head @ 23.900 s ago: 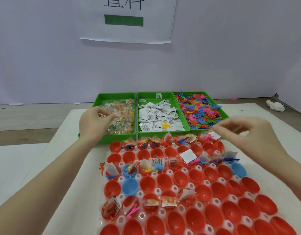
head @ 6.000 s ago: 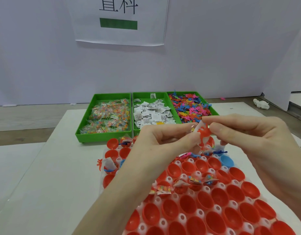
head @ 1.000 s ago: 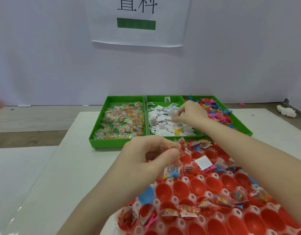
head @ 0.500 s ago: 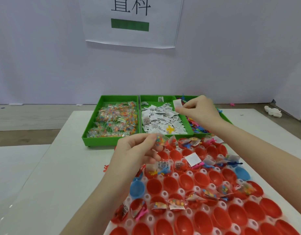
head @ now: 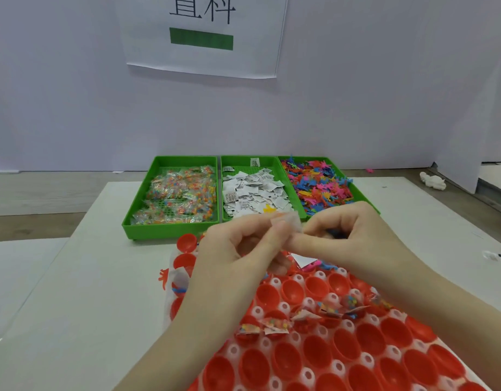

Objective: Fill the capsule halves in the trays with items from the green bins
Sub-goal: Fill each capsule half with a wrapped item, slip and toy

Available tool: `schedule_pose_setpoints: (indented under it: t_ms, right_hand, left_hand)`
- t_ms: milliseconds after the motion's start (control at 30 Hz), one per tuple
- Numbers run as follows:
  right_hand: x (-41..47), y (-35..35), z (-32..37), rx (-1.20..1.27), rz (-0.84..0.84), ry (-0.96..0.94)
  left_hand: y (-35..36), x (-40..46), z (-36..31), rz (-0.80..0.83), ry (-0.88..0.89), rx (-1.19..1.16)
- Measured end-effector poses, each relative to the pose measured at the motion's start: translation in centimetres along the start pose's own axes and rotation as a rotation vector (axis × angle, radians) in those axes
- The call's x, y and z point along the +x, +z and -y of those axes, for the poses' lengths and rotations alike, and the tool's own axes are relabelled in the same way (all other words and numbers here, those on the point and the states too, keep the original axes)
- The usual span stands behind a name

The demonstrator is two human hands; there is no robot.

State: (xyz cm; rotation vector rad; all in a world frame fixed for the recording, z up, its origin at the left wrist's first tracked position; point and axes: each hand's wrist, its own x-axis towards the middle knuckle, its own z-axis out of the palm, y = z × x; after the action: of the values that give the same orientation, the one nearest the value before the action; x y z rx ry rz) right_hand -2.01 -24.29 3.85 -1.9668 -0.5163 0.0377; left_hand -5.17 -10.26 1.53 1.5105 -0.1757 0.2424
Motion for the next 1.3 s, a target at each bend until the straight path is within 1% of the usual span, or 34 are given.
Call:
schedule_pose_setpoints:
  t_ms: [67,167,200,267,333,400,500,567,733,800,900,1033,1100,1167,1233,1300]
  right_hand:
    - [-0.7,0.1,0.2,0.011,-0.029,0.027]
    - [-1.5,-0.4,0.5,0.117,-0.073,0.085]
    - [-1.5,-0.6,0.4,0.195,-0.083,0.125]
    - [-1.4,-1.0,0.3,0.405,-0.041,0.21]
    - [-1.7,-1.2,0.1,0.539,-0.011,0.186]
    - [-2.1,-1.1,0.0,0.583,-0.008,0.114]
    - [-2.5,-0.9,-0.1,0.505,-0.058,-0.011]
    - [-2.8,-0.8,-0.1,0.445,-0.08,-0.057]
    - [-3.2,-1.0,-0.1,0.437,-0.069,-0.053]
    - [-3.4,-1.0,-0.1,0.46,-0.054,-0.017]
    - [-3.7,-1.0,-0.2,0.462,-0.03,0.0]
    - [-4.0,-1.2,-0.1,0.455,-0.024,0.015]
    - [-4.1,-1.5,0.0,0.407,-0.074,0.006]
    - [-4.1,-2.1,0.1,0.319,-0.159,-0.016]
    - [-4.0,-3.1,0.0,0.184,-0.221,-0.045]
    - [-4.0,-4.2,-0.2,0.026,-0.249,-0.044]
  left_hand:
    - [-0.1,0.1,0.0,-0.035,-0.002,-0.013]
    - [-0.4,0.2,-0.3,-0.025,-0.065,-0.067]
    - [-0.4,0.2,-0.3,-0.012,-0.077,-0.061]
    - [-0.2,0.1,-0.1,0.024,-0.097,-0.036]
    - [0.2,-0.1,0.1,0.067,-0.12,-0.021]
    - [0.6,-0.4,0.2,0.094,-0.146,-0.016]
    - [0.8,-0.6,0.2,0.138,-0.16,-0.026]
    - [0.8,-0.6,0.3,0.152,-0.154,-0.034]
    - [0.7,-0.8,-0.2,0.179,-0.178,-0.158]
    - [0.6,-0.9,-0.5,0.218,-0.192,-0.224]
    - [0.3,-1.0,-0.6,0.292,-0.195,-0.249]
    - [0.5,-1.2,-0.4,0.307,-0.236,-0.28]
    - [1.3,-1.2,-0.5,0.326,-0.205,-0.232]
    - [2.4,-0.9,-0.7,0.318,-0.117,-0.118]
    - [3.3,-0.2,-0.6,0.263,0.002,0.037]
    - [4.2,0.8,-0.3,0.253,0.082,0.168]
